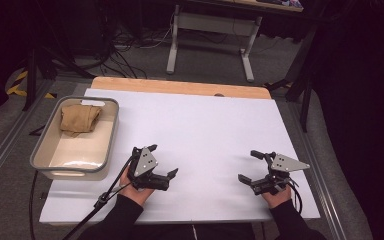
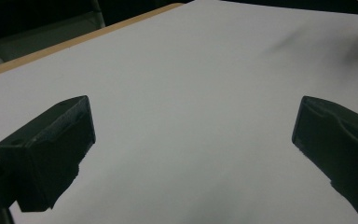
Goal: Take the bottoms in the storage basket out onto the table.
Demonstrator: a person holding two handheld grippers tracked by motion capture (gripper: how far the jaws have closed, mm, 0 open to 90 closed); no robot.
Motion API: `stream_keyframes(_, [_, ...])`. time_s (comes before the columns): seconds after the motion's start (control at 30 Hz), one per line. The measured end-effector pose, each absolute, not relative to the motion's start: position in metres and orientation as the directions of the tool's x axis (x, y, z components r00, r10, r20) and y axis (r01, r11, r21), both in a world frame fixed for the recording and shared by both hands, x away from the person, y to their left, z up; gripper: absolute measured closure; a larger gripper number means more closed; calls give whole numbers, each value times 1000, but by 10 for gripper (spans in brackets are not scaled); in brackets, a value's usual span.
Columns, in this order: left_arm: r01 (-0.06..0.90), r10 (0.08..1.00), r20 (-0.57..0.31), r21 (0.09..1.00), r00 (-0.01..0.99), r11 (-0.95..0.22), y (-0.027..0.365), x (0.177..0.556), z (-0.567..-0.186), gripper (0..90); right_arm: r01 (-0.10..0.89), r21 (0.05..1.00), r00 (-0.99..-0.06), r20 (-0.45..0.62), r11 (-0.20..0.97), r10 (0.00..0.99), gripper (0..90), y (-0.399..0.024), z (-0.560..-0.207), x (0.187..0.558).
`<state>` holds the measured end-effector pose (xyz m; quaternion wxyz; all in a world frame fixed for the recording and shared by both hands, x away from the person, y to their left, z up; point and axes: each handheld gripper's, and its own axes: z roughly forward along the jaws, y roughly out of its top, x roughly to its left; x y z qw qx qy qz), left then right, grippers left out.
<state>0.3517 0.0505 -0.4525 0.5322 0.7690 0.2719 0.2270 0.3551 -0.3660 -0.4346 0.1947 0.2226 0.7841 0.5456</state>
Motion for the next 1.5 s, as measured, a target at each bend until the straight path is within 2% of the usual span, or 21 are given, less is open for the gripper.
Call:
stream_keyframes(0.33, [190,644,60,931,762,-312,47,353,-450,2,134,942,-826,-66,308,560,0,-366,-435,355])
stream_keyframes(0.6, [215,641,11,938,767,-274,49,355,-447,5,139,942,-826,-61,307,560,0,-365,-435,355])
stream_keyframes(1.13, [171,626,49,943,778,-286,54,359,-429,9,149,939,-829,-52,311,556,0,-366,-436,355])
stream_keyframes(1.5, [188,630,27,944,776,-272,59,363,-418,25,150,937,-832,-52,314,553,0,-365,-436,356])
